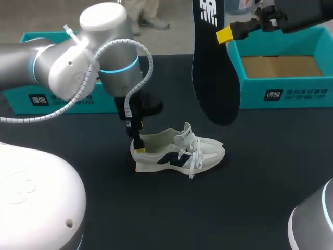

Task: Take the shoe out of the shoebox, open the shoe tongue, remove and reinsert the insole, then place the shoe into the shoebox

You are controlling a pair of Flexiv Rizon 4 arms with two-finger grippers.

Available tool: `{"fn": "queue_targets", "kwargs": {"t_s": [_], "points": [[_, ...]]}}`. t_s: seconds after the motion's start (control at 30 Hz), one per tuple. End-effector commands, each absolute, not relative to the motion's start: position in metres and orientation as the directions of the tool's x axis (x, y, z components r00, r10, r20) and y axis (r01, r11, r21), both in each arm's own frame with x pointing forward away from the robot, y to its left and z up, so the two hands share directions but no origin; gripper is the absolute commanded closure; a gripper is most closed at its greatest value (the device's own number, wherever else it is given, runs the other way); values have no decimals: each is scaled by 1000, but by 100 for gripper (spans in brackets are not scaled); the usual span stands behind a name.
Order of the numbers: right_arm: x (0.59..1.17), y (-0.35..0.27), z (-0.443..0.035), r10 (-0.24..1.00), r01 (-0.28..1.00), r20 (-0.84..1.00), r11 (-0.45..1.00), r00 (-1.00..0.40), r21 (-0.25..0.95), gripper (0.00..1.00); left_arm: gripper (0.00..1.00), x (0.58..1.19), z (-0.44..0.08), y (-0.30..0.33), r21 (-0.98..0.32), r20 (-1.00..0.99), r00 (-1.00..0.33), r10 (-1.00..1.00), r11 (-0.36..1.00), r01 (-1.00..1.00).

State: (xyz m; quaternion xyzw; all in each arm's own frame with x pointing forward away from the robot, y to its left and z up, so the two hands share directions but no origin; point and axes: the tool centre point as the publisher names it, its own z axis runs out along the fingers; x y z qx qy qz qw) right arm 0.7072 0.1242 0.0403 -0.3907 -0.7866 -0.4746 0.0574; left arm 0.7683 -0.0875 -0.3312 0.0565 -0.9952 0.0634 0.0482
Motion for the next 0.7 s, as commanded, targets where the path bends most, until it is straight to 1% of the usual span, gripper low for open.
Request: {"fn": "queue_targets", "kwargs": {"t_s": [0.03, 0.37, 0.5, 0.7], "points": [[710, 127, 41, 561, 671, 462, 247, -687, 699, 100, 0, 769, -331, -90, -126, 99, -990, -99, 986, -111], [710, 127, 41, 561, 671, 462, 247, -687, 699, 100, 0, 785, -321, -115, -139, 57, -997, -44, 989, -51], [710, 127, 41, 561, 671, 462, 247, -687, 699, 100, 0, 799, -326, -130, -174, 65, -998, -10, 985, -22], [710, 127, 41, 561, 671, 462, 247, -687, 699, 100, 0, 811, -340, -149, -170, 79, -997, -10, 985, -24]]}}
